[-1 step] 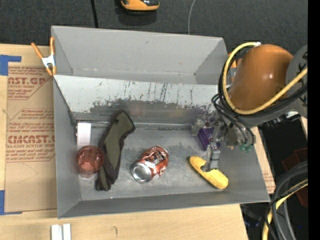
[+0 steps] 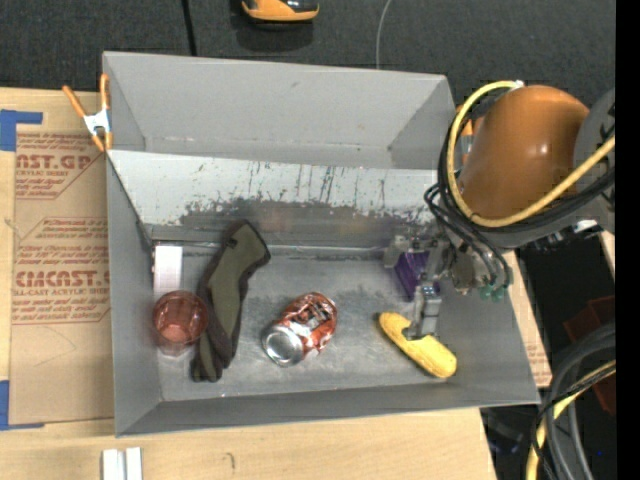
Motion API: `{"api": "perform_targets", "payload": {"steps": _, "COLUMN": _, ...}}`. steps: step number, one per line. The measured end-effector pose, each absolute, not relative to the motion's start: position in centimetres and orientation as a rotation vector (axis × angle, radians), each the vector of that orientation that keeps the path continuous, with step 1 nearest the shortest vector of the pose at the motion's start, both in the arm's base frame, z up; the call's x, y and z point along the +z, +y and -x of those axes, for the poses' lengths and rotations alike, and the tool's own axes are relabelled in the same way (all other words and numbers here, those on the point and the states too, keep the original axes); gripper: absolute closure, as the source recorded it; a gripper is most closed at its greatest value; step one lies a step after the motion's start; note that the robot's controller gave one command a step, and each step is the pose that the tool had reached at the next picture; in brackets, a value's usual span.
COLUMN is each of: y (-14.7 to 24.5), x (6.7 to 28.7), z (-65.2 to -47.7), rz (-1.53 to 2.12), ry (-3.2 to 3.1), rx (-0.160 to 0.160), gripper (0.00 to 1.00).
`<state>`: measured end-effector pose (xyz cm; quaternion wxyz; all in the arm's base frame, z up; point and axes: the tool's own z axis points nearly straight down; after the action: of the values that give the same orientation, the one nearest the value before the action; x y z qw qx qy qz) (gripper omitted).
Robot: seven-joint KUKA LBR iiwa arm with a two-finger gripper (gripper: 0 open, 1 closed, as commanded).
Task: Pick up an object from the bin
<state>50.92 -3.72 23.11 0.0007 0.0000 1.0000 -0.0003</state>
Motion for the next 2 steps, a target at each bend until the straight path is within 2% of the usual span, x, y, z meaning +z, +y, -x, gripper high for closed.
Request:
{"api": "perform_targets", "payload": {"steps": 1, "y": -4.3, "x": 19.0, "z": -51.1, "rz": -0.047, "ry": 3.131, "rx": 0.001, "gripper": 0.00}}
{"api": "perform_targets", "payload": {"steps": 2, "y": -3.7, "x": 12.6, "z": -50.4, "rz": 0.089, "ry": 3.136, "rx": -0.001, "gripper": 0.00}}
